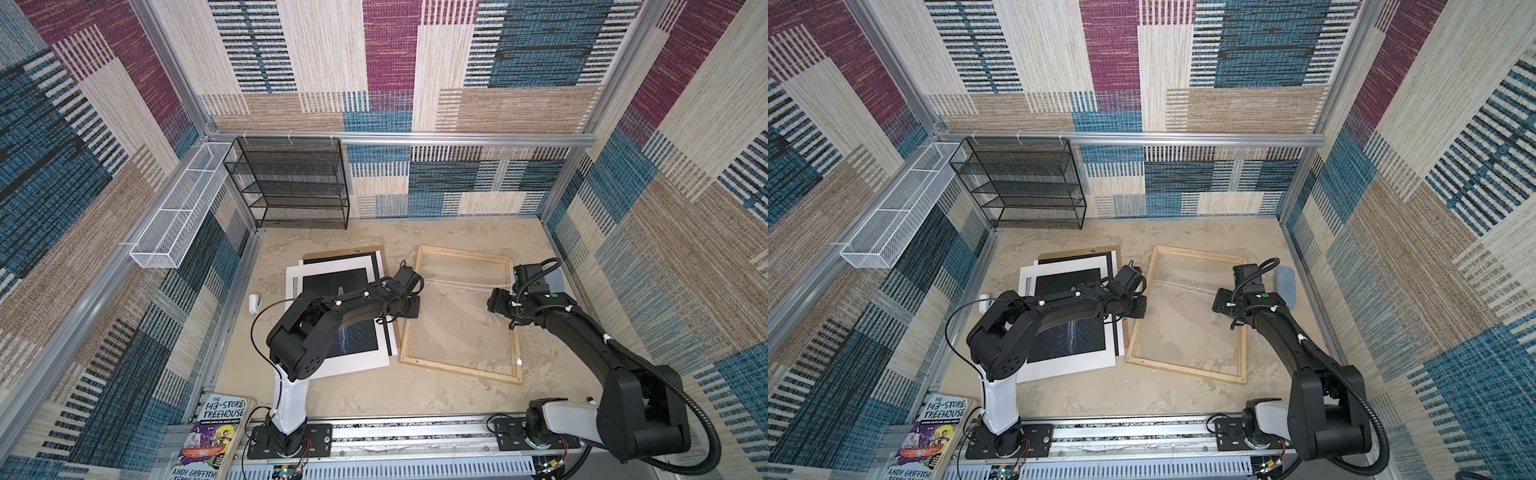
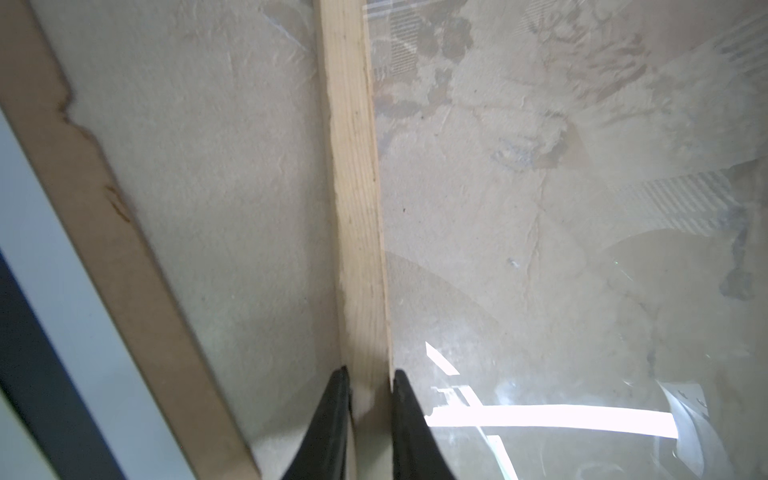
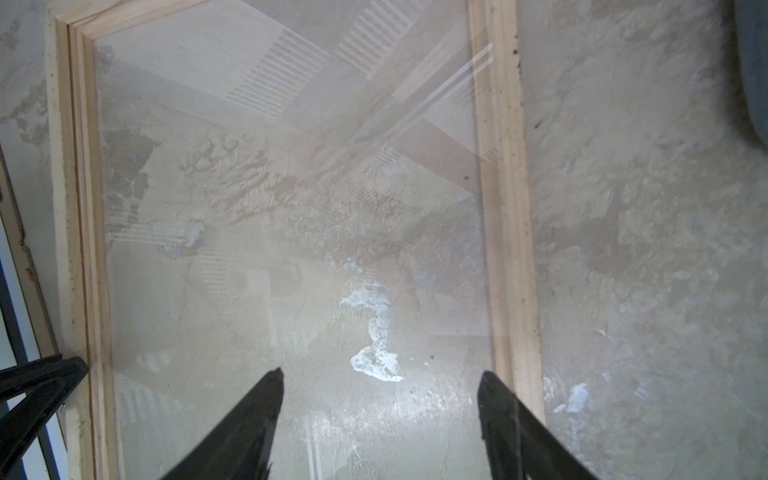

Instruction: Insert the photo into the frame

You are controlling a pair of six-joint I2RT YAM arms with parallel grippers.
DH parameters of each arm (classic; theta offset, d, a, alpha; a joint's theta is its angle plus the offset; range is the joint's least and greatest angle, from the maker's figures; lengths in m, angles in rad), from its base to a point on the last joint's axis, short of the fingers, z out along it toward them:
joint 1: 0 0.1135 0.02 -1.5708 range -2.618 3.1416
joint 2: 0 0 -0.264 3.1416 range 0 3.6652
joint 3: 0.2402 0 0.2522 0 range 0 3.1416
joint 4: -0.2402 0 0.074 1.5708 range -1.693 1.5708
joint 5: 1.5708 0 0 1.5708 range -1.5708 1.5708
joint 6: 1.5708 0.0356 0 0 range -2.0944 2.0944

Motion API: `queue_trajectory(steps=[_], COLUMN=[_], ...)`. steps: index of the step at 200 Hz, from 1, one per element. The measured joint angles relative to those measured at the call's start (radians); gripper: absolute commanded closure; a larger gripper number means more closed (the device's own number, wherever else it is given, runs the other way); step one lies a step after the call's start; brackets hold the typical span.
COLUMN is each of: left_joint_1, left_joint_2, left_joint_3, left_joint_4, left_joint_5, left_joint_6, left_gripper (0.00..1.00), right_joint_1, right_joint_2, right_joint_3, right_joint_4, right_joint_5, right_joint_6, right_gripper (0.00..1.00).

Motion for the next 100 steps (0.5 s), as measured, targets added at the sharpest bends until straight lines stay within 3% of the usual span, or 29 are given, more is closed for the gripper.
queue_trajectory(steps=[100], left_joint_1=[-0.002], left_joint_2=[-0.03], left_joint_3=[-0.037], left_joint_4=[0.005], left_joint_5=[-0.03], left_joint_6=[-0.01], left_gripper=[0.9], right_joint_1=[-0.005], right_joint_2=[0.06], right_joint_3=[0.018], right_joint_4=[-0.011], right_joint_5=[0.082], right_joint_6=[0.014], right_gripper=[0.19])
